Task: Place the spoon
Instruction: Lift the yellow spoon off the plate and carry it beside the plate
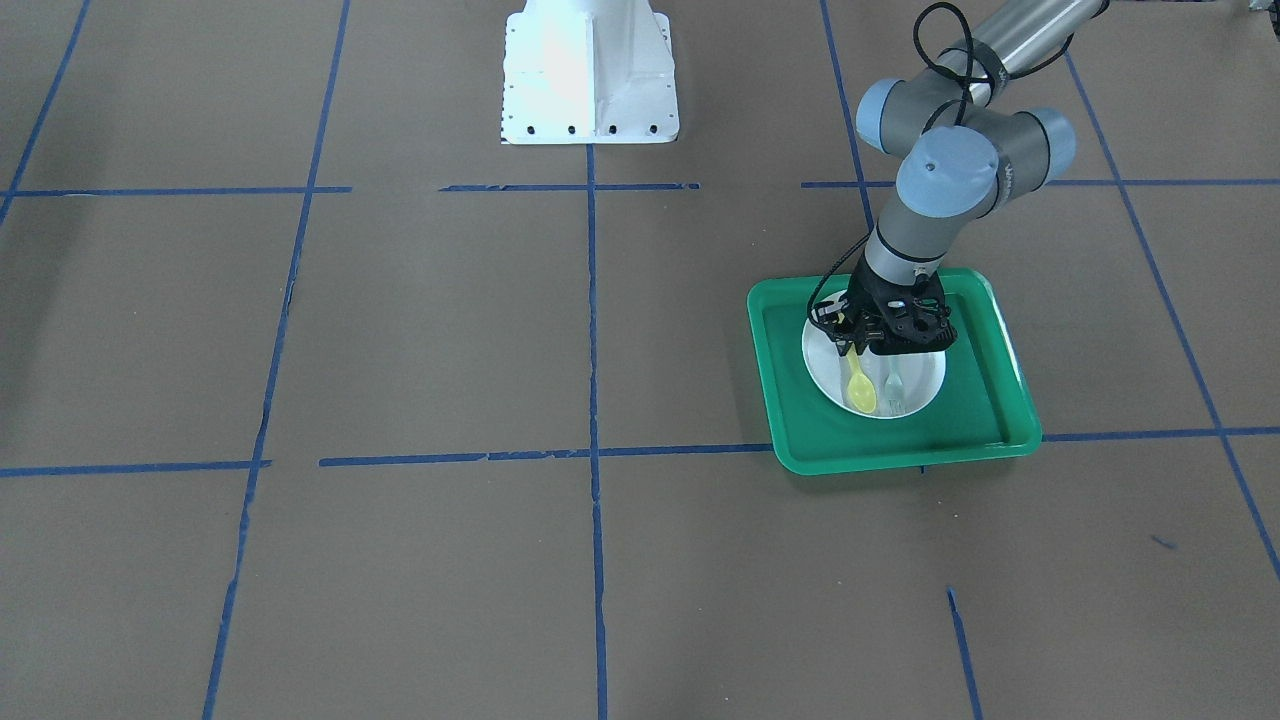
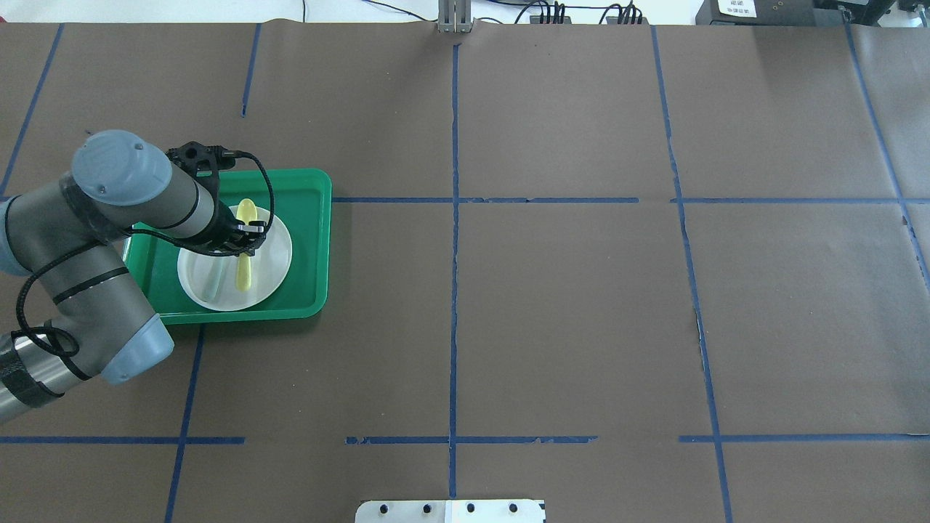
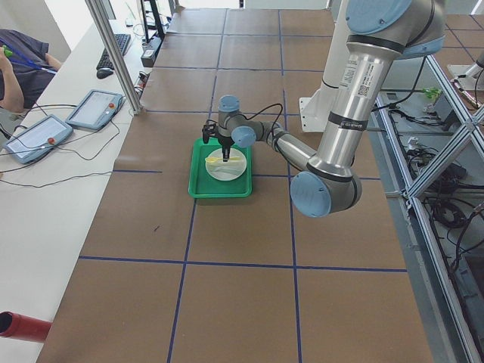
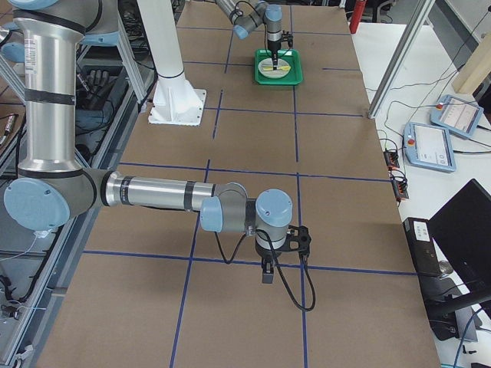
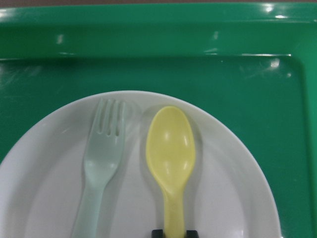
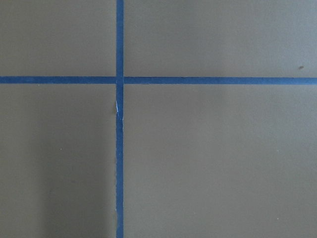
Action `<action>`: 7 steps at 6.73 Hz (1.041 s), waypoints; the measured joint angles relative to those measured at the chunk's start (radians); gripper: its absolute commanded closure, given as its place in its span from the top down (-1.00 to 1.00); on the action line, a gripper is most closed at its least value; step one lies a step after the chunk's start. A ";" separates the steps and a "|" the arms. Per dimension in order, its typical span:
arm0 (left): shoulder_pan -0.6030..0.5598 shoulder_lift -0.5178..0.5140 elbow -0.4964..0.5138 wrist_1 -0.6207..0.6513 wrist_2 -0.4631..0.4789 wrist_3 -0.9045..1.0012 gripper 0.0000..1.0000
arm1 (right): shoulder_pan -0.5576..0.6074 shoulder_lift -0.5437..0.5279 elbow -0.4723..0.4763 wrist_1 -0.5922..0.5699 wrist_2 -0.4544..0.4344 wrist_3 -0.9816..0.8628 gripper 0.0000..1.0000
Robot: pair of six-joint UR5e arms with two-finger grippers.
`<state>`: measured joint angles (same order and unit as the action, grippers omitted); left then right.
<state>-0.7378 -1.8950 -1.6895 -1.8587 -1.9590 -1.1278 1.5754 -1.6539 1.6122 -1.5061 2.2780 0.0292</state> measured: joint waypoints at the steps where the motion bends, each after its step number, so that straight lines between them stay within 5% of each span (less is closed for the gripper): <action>1: -0.022 -0.010 -0.021 0.033 -0.001 -0.004 -1.00 | 0.000 -0.001 0.000 0.000 0.000 0.000 1.00; 7: 0.062 -0.127 0.023 0.054 0.011 -0.112 -0.94 | 0.000 -0.001 0.000 0.001 0.000 0.000 1.00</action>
<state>-0.6754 -2.0224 -1.6670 -1.8051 -1.9483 -1.2397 1.5754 -1.6544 1.6122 -1.5053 2.2776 0.0291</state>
